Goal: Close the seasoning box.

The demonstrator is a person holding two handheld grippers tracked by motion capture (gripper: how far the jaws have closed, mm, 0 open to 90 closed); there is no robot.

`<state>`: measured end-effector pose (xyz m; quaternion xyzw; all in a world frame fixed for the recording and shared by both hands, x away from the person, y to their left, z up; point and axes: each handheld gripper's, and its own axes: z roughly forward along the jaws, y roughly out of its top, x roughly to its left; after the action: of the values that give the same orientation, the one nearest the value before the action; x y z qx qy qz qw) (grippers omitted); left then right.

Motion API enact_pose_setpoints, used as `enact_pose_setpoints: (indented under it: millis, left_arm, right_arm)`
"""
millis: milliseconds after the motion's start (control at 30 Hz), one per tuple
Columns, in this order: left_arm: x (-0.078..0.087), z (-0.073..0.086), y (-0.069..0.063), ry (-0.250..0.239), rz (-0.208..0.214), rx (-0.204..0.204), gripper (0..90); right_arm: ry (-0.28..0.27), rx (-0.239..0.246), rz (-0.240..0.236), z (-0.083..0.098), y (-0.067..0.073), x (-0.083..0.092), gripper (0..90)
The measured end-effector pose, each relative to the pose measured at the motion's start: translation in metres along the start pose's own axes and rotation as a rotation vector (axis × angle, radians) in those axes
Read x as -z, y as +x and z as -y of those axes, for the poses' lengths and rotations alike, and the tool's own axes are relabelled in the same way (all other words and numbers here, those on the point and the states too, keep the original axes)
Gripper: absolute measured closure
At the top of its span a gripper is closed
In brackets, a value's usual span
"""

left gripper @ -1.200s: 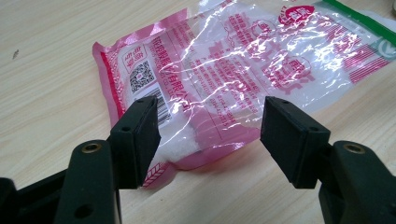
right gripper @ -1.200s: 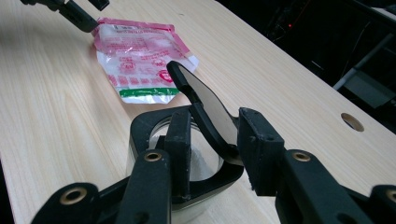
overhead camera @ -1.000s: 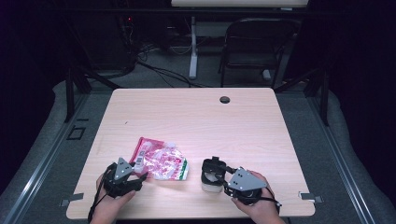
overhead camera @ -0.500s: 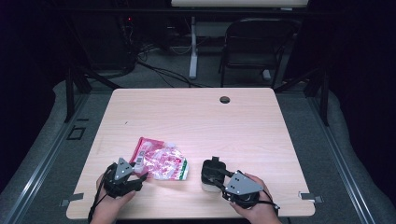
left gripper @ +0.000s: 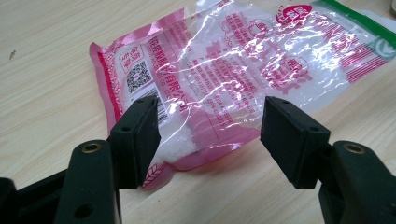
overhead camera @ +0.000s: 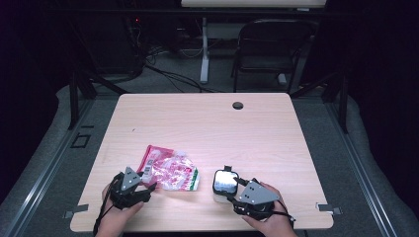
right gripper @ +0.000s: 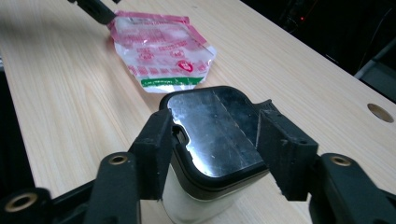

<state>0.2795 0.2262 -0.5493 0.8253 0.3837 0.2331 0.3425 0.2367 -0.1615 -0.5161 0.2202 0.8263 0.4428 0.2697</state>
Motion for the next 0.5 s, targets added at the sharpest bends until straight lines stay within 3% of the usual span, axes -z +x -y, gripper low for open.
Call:
enact_pose_setpoints:
  millis: [267, 500]
  left_arm:
    - [0.0003, -0.0001, 0.0006, -0.001, -0.001, -0.001, 37.2]
    - [0.0027, 0.0005, 0.006, -0.014, -0.01, 0.015, 37.2]
  right_arm:
    - [-0.011, -0.037, -0.016, -0.0013, -0.0023, -0.0008, 43.1]
    - [-0.013, -0.062, 0.002, -0.0005, -0.0075, 0.0012, 42.7]
